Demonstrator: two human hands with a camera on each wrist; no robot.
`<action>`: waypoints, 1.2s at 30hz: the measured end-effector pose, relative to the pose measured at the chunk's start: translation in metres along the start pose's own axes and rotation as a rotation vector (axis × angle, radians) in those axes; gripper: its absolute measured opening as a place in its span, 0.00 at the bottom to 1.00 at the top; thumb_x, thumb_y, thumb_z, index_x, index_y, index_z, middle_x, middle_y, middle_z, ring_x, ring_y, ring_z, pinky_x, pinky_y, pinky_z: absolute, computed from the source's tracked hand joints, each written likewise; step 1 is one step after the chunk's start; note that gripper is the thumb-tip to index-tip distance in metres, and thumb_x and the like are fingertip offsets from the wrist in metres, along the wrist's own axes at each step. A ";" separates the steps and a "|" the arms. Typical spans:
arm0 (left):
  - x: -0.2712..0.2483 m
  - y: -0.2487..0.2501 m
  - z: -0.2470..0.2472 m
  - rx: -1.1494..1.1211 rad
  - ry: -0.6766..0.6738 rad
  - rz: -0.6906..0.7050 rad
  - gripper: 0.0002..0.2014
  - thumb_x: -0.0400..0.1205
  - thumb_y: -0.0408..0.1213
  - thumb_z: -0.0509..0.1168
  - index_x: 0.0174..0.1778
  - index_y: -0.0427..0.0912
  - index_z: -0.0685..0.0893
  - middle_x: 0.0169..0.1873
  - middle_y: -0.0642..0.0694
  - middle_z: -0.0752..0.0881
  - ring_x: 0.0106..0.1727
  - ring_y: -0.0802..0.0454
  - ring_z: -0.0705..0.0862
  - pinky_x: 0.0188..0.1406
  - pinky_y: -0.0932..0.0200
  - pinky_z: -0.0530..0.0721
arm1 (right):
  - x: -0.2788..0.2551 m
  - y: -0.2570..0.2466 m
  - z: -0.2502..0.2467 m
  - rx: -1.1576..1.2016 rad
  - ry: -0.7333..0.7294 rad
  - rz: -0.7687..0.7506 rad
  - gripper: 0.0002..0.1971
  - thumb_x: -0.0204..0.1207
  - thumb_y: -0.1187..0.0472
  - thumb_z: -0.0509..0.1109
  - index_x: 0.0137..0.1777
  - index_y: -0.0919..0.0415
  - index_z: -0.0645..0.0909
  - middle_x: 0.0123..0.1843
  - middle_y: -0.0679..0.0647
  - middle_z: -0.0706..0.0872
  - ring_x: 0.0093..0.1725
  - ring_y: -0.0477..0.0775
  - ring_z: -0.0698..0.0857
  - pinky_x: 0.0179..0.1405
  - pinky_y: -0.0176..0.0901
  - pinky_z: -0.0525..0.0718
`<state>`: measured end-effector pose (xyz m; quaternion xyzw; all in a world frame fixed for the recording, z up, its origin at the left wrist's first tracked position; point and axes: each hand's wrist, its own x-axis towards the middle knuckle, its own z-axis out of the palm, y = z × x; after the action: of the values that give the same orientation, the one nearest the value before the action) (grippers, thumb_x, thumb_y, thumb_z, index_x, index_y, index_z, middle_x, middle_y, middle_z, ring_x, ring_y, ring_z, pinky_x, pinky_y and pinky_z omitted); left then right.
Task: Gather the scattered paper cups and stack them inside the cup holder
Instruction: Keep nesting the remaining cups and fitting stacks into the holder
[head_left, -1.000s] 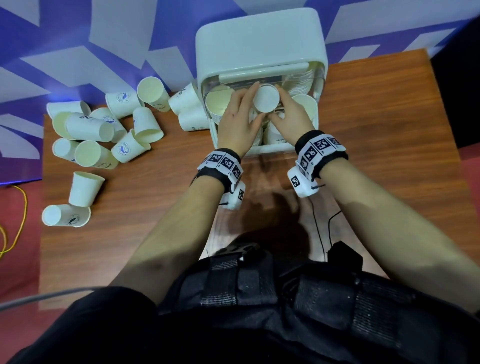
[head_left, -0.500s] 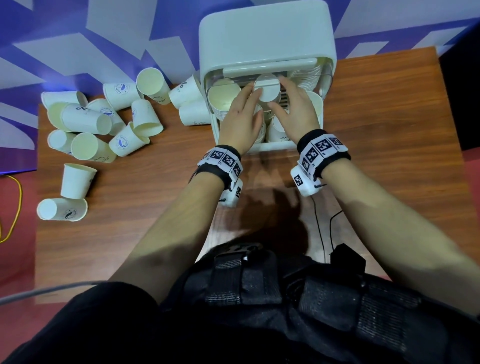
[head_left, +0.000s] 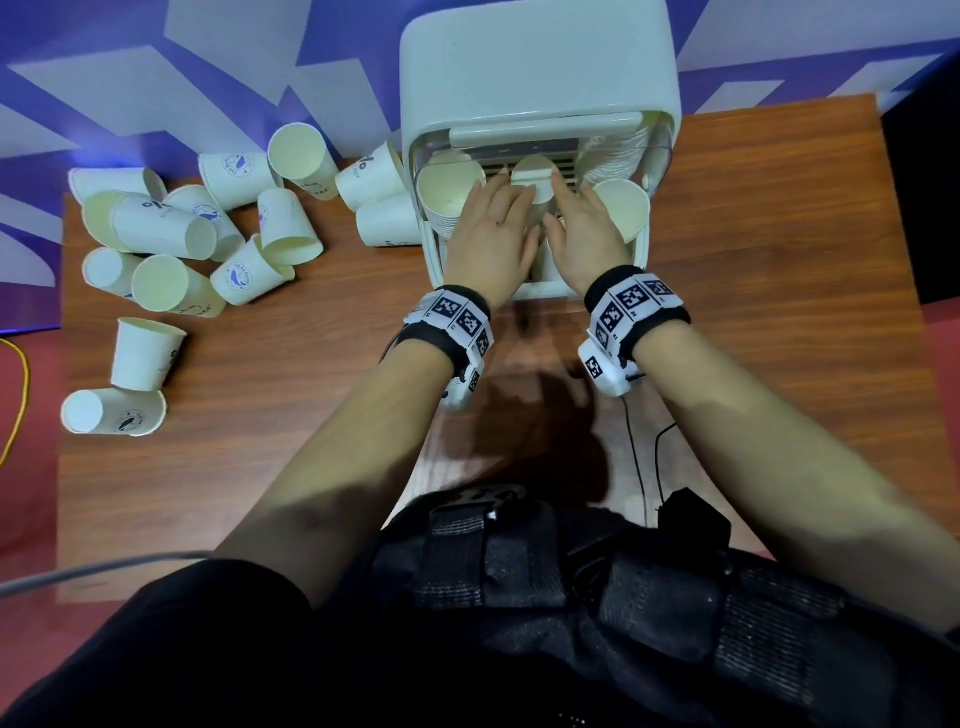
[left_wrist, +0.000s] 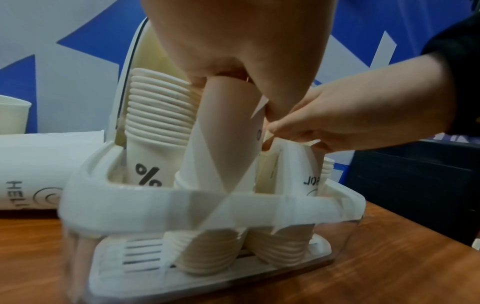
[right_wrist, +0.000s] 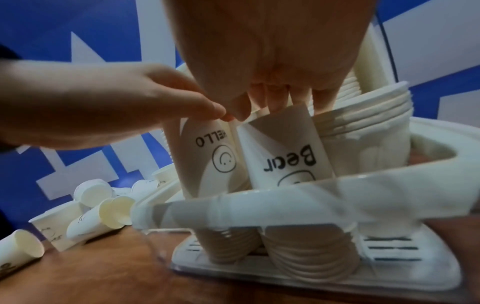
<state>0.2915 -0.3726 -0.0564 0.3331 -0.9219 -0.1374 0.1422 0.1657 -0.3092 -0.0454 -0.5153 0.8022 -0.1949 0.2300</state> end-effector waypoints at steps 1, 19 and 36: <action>0.002 0.001 -0.001 0.020 -0.026 -0.016 0.23 0.82 0.42 0.54 0.67 0.33 0.80 0.64 0.37 0.82 0.75 0.37 0.72 0.80 0.42 0.58 | -0.002 -0.002 -0.001 -0.006 -0.011 0.007 0.27 0.87 0.60 0.53 0.84 0.62 0.53 0.77 0.70 0.69 0.84 0.60 0.52 0.76 0.48 0.62; -0.055 -0.005 -0.044 0.008 0.025 -0.087 0.26 0.77 0.31 0.61 0.74 0.36 0.73 0.72 0.37 0.75 0.78 0.39 0.66 0.81 0.38 0.51 | -0.043 -0.039 -0.009 -0.015 0.009 0.031 0.30 0.81 0.63 0.61 0.82 0.64 0.56 0.77 0.65 0.68 0.78 0.63 0.63 0.77 0.52 0.62; -0.233 -0.177 -0.130 0.043 0.234 -0.405 0.19 0.76 0.33 0.60 0.63 0.35 0.82 0.59 0.35 0.82 0.62 0.33 0.77 0.66 0.42 0.74 | -0.091 -0.231 0.123 0.123 -0.225 -0.136 0.33 0.82 0.61 0.62 0.84 0.53 0.52 0.79 0.60 0.67 0.77 0.60 0.67 0.75 0.52 0.68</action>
<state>0.6110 -0.3726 -0.0381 0.5278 -0.8163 -0.1040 0.2104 0.4389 -0.3262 -0.0033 -0.5721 0.7209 -0.1999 0.3361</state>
